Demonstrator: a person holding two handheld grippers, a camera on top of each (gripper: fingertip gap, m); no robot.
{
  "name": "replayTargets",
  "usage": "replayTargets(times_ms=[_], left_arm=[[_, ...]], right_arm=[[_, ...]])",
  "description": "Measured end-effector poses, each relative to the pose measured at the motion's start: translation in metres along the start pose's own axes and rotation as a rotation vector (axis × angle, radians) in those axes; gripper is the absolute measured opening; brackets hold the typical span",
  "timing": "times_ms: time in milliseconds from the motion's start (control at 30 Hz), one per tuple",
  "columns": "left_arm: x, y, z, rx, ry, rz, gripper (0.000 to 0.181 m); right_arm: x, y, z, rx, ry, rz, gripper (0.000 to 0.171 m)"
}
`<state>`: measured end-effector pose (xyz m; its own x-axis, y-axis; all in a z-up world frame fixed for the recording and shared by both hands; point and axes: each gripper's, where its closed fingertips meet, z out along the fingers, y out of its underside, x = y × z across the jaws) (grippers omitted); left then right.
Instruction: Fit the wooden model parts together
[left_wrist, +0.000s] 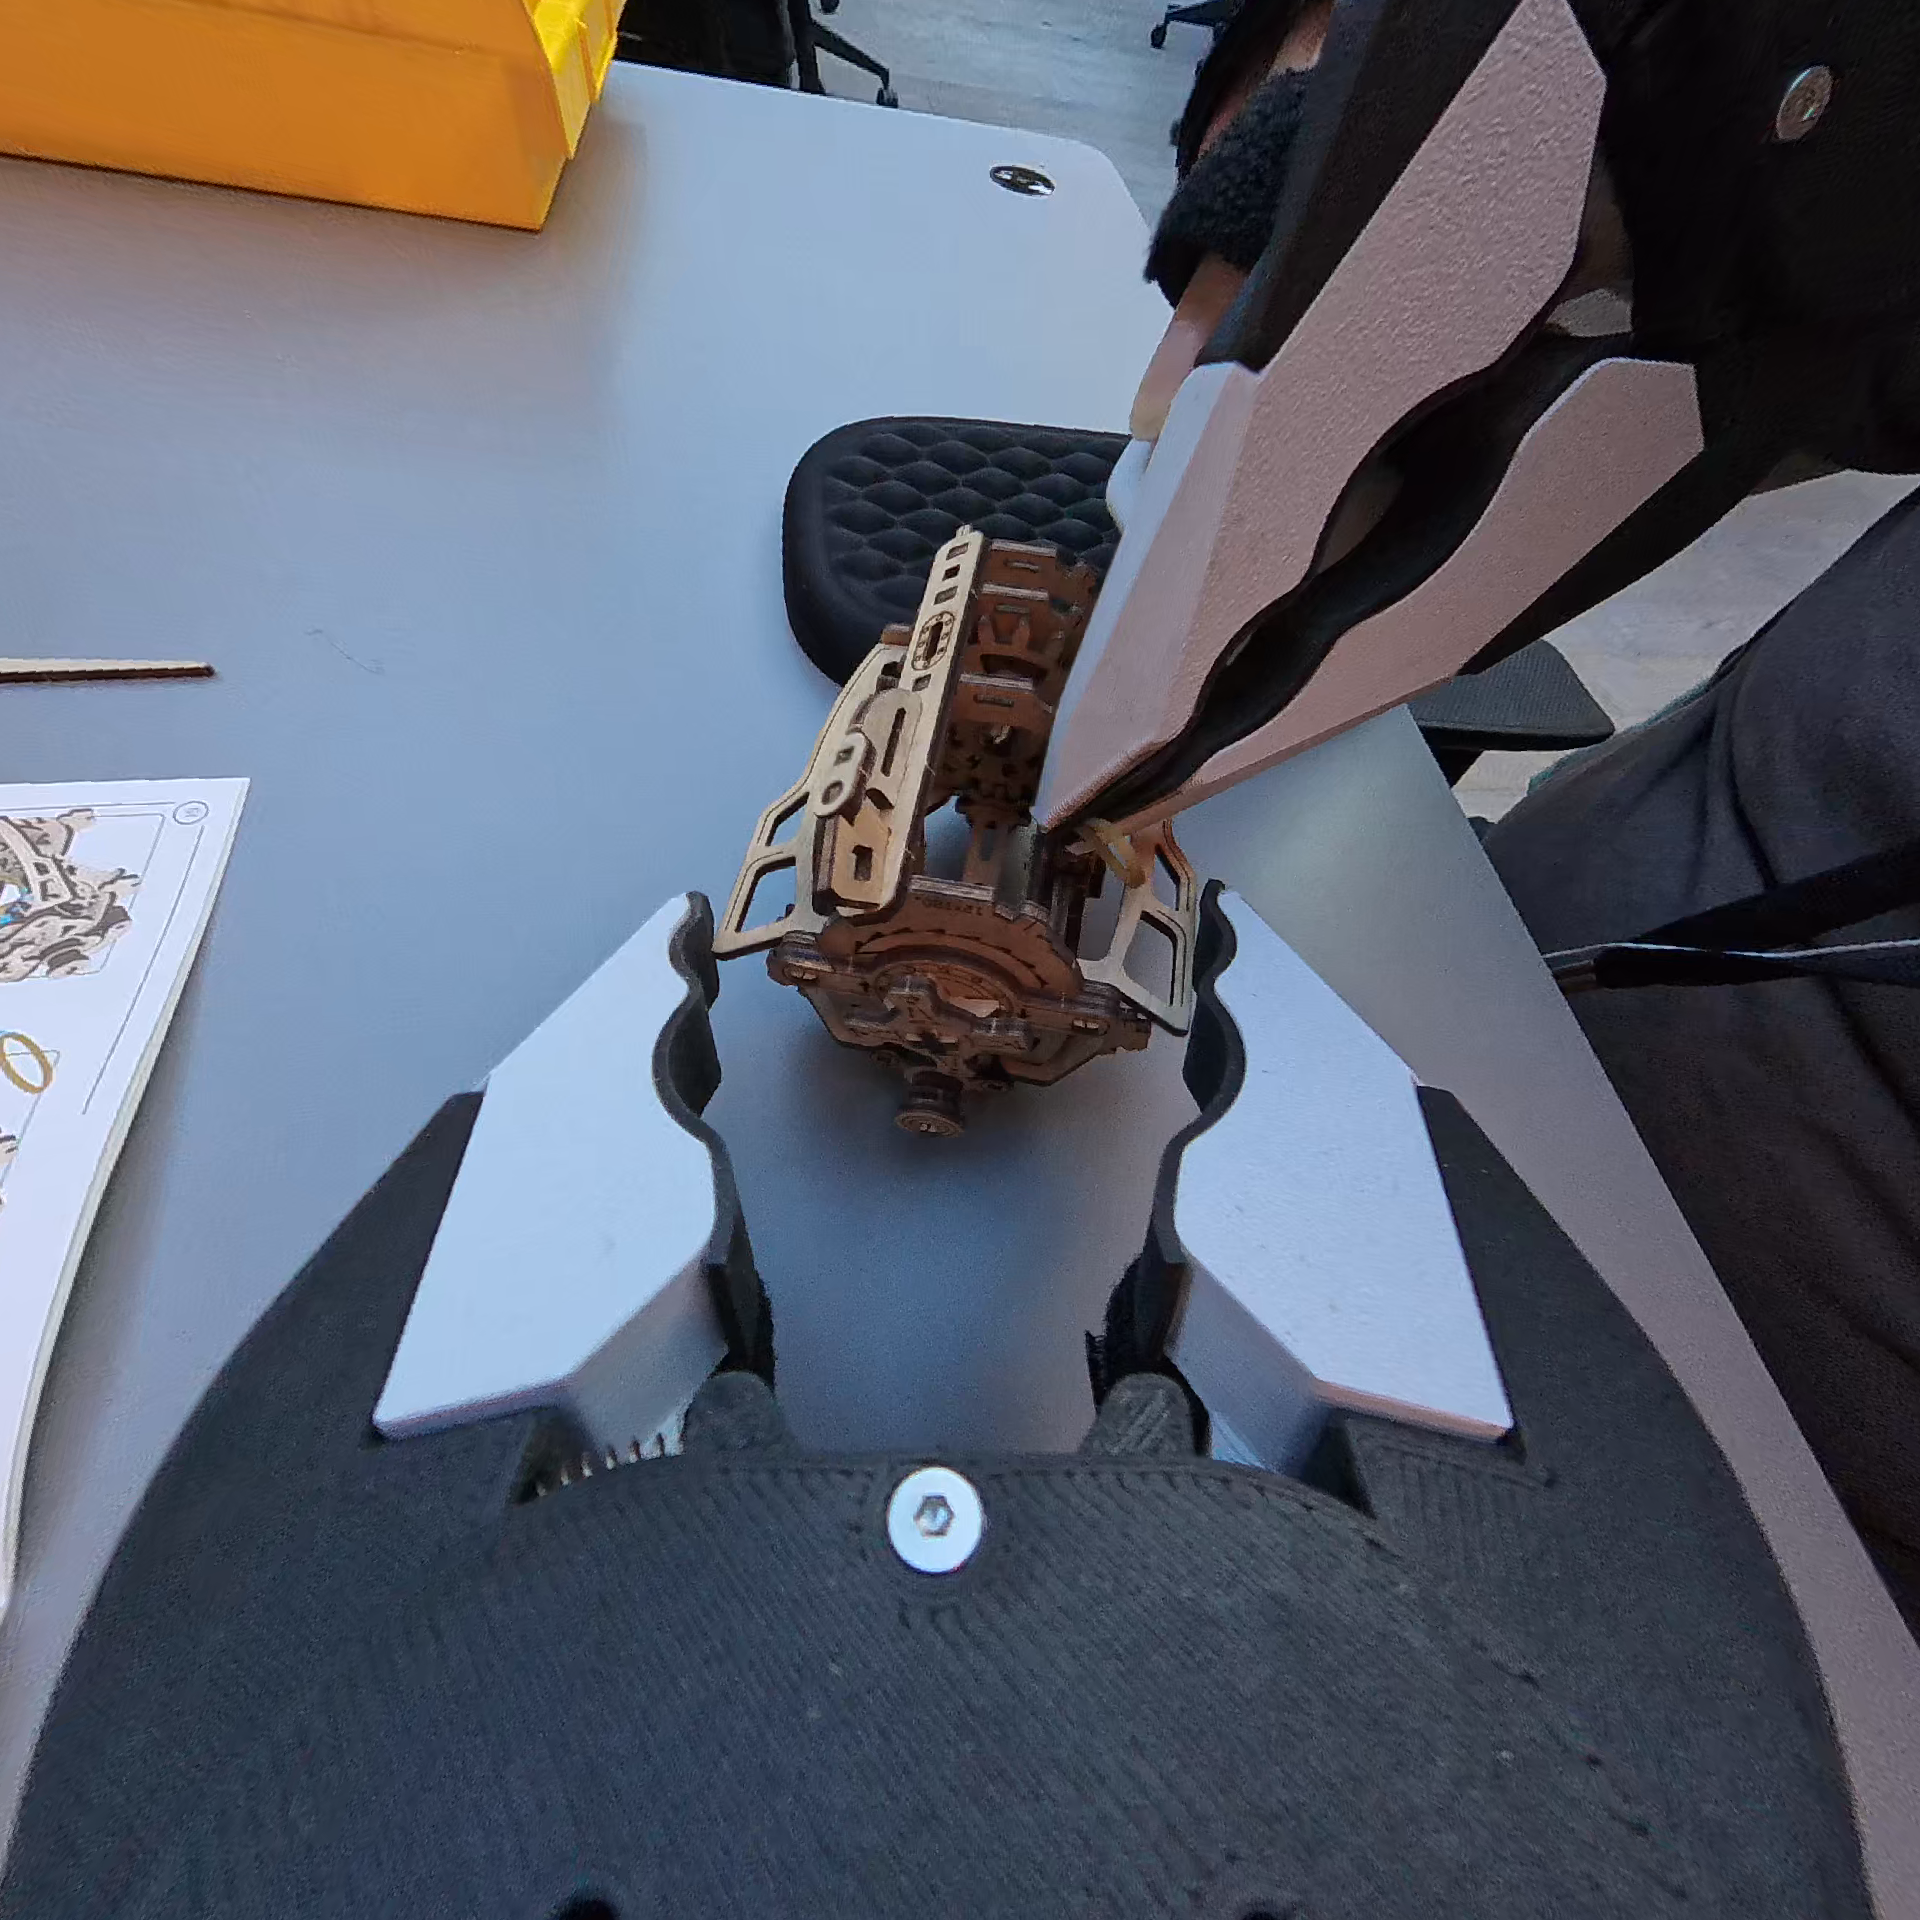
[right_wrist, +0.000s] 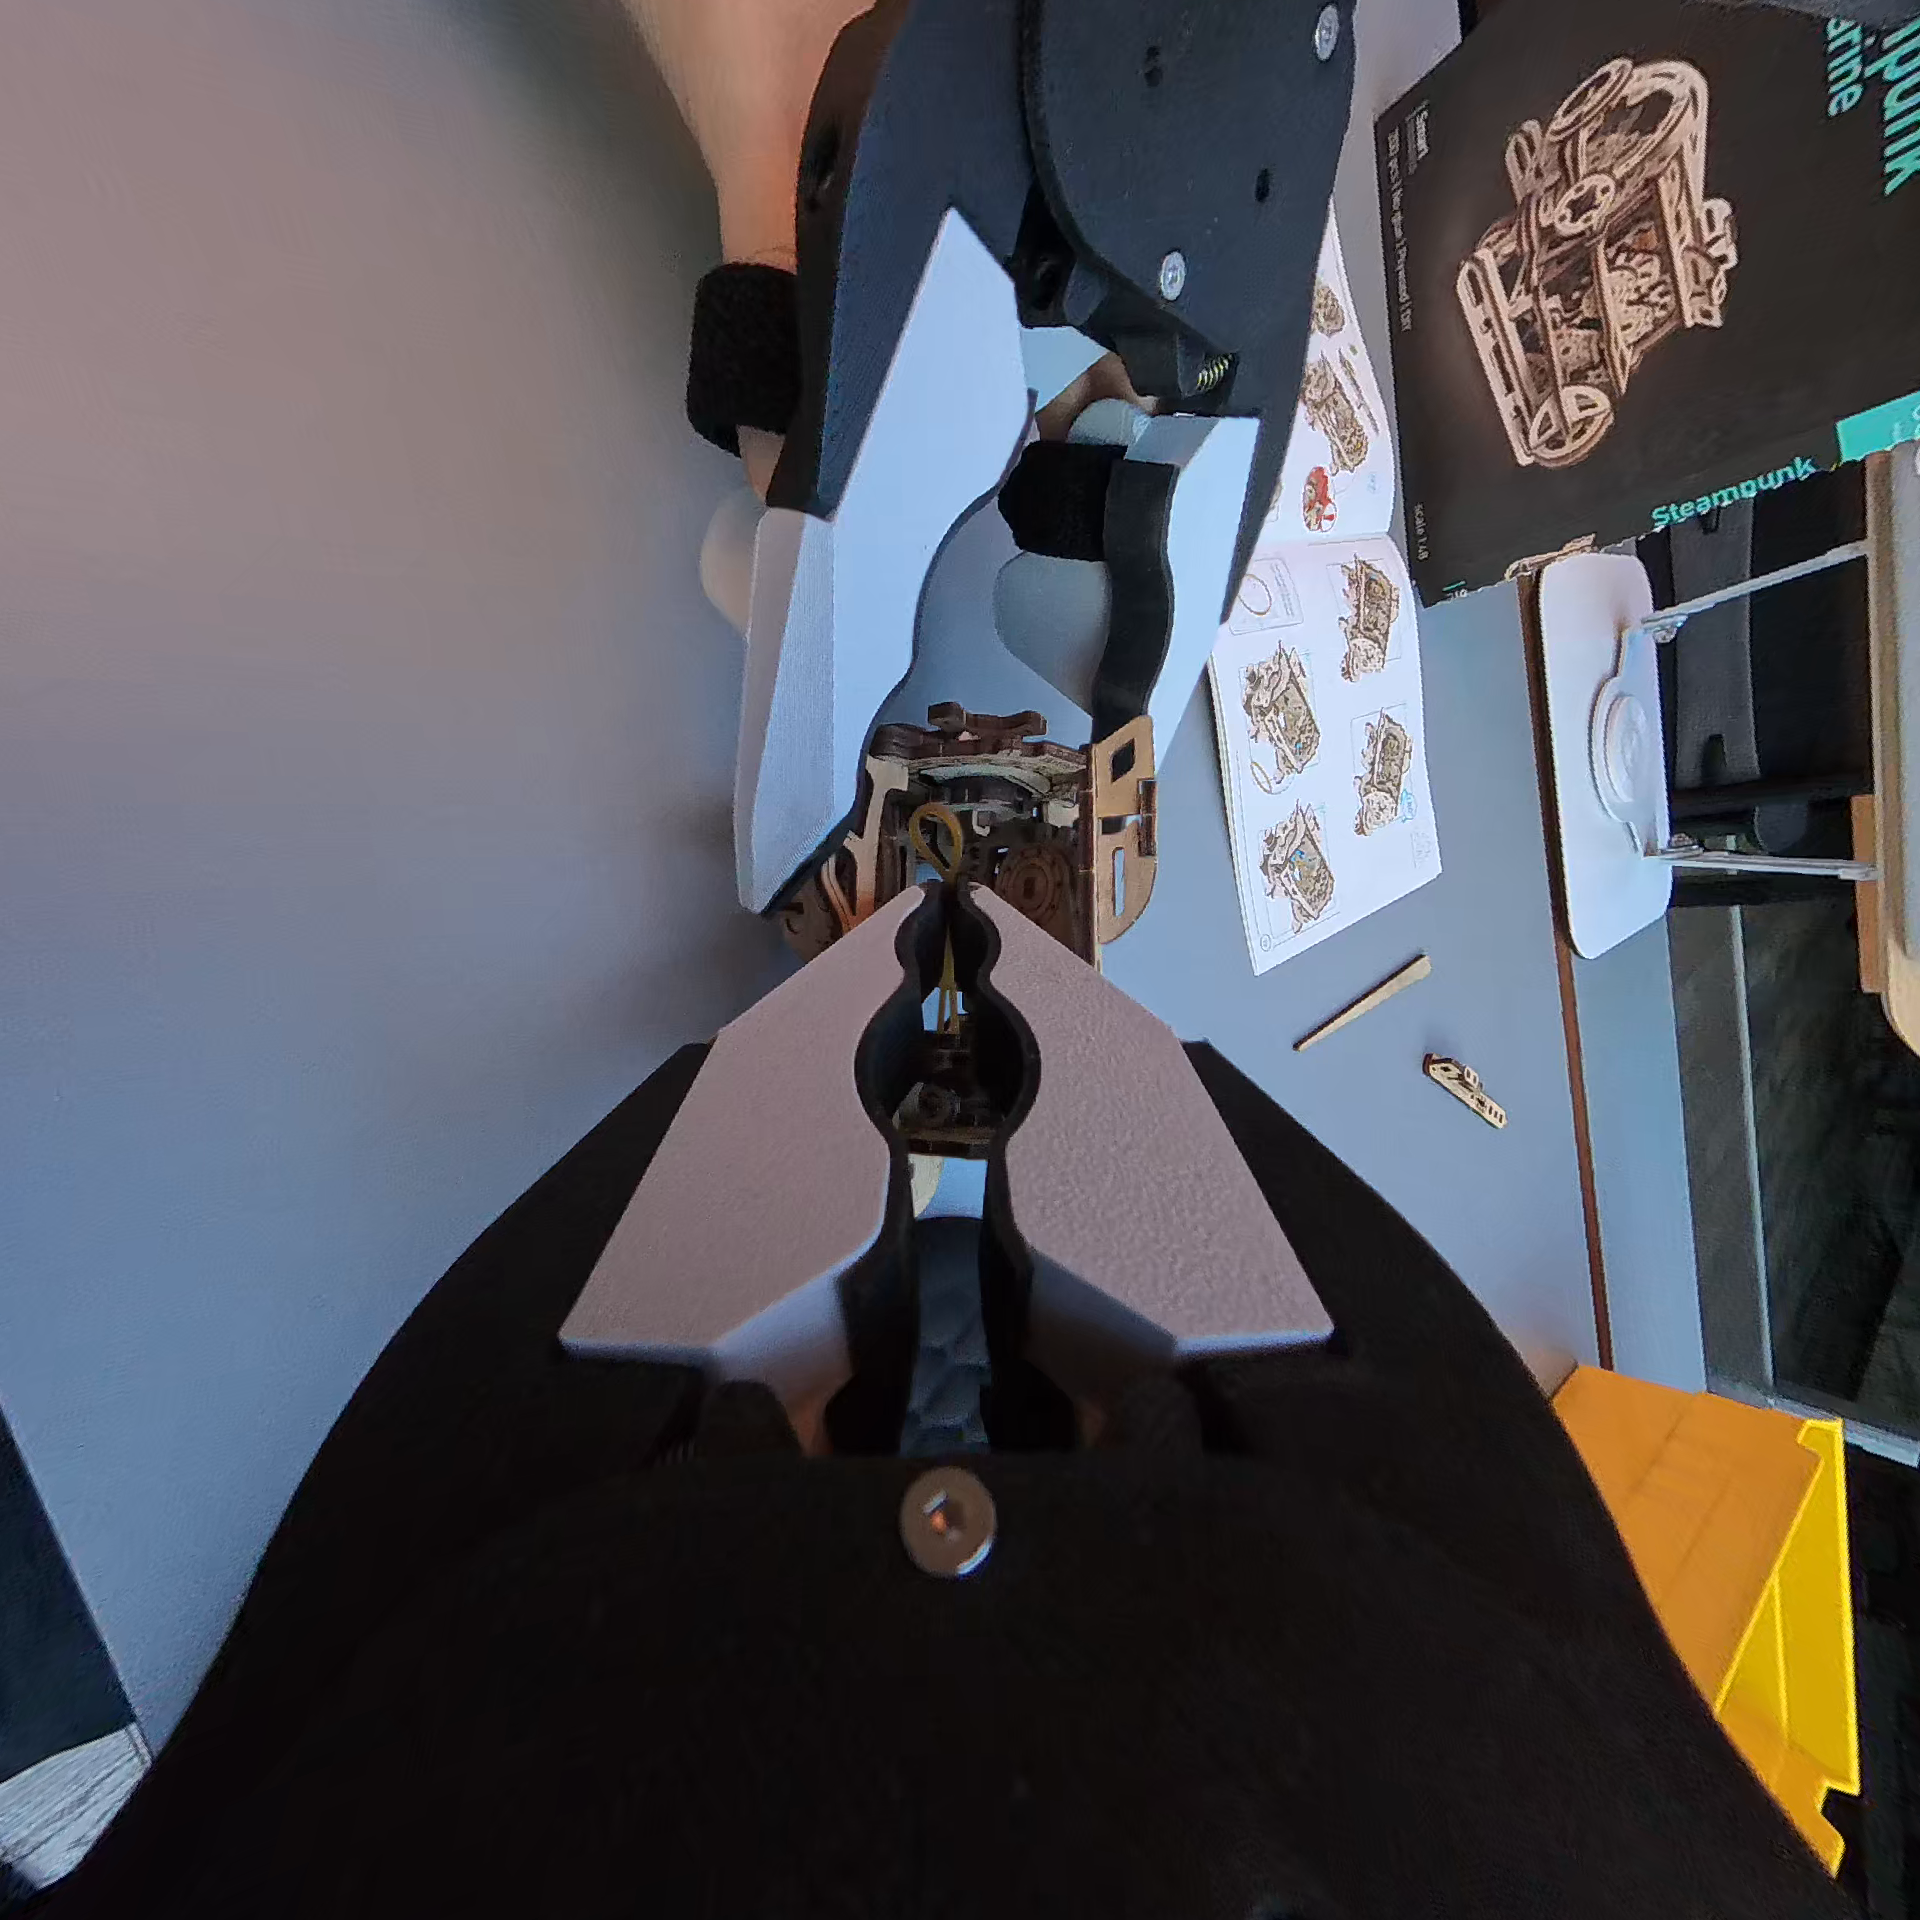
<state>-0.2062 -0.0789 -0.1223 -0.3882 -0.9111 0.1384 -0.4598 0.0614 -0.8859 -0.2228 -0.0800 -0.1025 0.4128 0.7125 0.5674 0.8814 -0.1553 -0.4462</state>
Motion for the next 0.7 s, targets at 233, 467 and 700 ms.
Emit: replayTargets(times_ms=[233,467,700], left_arm=[[0.004,0.013,-0.002,-0.068,0.023,-0.021,0.092],[0.004,0.016,-0.005,-0.071,0.035,-0.071,0.091],[0.012,0.028,-0.008,-0.136,0.096,-0.070,0.080]], right_arm=[[-0.001,-0.001,0.000,0.016,0.014,-0.013,0.000],[0.000,-0.002,-0.001,0.025,0.026,-0.043,0.000],[0.000,-0.003,-0.002,0.064,0.022,-0.039,0.000]])
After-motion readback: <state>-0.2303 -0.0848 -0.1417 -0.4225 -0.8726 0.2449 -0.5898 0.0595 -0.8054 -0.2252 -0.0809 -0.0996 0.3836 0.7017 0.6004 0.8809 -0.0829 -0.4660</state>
